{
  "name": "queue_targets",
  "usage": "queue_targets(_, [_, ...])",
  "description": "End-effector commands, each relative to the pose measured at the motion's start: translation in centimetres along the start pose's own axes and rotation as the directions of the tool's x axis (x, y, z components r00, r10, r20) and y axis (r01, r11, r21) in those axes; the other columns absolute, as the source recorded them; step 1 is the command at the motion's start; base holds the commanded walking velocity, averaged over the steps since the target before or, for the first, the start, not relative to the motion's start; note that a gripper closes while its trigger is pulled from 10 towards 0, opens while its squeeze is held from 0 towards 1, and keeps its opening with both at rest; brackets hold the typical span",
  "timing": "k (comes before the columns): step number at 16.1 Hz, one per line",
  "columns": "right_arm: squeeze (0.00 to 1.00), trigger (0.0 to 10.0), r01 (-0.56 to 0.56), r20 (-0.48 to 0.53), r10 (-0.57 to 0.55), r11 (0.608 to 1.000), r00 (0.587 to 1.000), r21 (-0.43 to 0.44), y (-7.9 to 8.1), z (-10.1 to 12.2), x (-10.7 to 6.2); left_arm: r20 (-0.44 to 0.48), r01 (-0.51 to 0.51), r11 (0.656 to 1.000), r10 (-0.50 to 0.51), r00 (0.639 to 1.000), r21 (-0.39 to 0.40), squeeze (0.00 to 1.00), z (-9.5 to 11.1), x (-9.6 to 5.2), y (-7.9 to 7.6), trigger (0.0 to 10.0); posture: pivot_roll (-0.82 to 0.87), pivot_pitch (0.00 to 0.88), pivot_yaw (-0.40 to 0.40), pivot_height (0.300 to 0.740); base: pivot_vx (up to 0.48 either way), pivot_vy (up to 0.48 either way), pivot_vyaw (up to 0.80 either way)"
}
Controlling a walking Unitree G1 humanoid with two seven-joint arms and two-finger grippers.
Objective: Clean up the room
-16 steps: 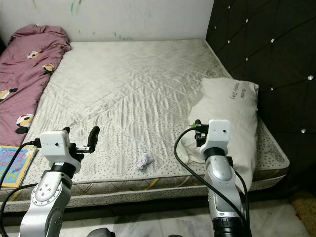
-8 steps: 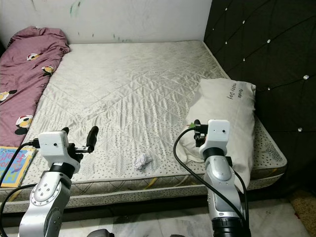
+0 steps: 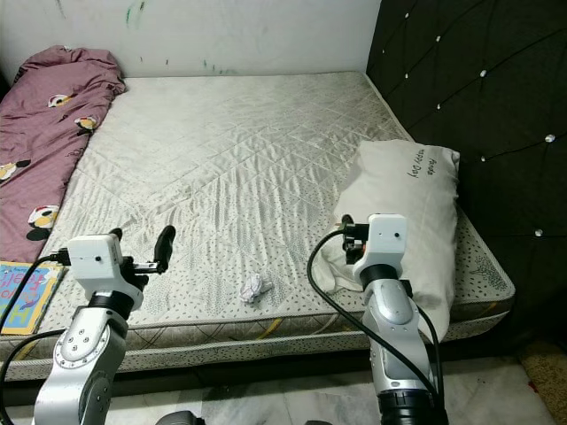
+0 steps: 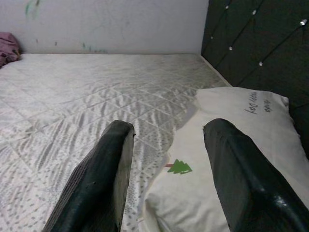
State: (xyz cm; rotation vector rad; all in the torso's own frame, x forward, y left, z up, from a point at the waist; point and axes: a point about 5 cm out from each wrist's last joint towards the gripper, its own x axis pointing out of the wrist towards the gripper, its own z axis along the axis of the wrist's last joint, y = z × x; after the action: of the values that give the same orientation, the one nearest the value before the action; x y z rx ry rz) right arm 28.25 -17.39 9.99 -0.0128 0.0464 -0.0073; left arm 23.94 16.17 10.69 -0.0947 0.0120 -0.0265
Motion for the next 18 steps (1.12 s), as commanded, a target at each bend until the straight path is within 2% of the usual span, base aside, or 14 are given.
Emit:
queue_targets(1, [0.0,10.0,-0.013,0.015,0.013,1.0,1.0,0.001,0.34,0.41,0.03,-0.002,-0.007,1.0,0.007,1.0,0.008,0.0,0.08,0.22,0.19,10.0,0.01,0.0,-0.001,0.74,0.0,0.0,0.0])
queue_targets(14, [0.0,10.0,-0.065,0.018,0.065,0.998,0.998,0.012,0.89,0.34,0.15,-0.001,0.001,1.0,-0.001,1.0,0.02,0.0,0.02,0.44,0.06,10.0,0.01,0.0,-0.003,0.6,0.0,0.0,0.0])
queue_targets(18, [0.0,10.0,-0.08,0.012,0.08,0.997,0.997,0.007,1.09,0.25,0.24,0.007,-0.015,1.0,0.015,1.0,0.024,0.0,0.12,0.51,0.19,10.0,0.01,0.0,-0.004,0.595,0.0,0.0,0.0])
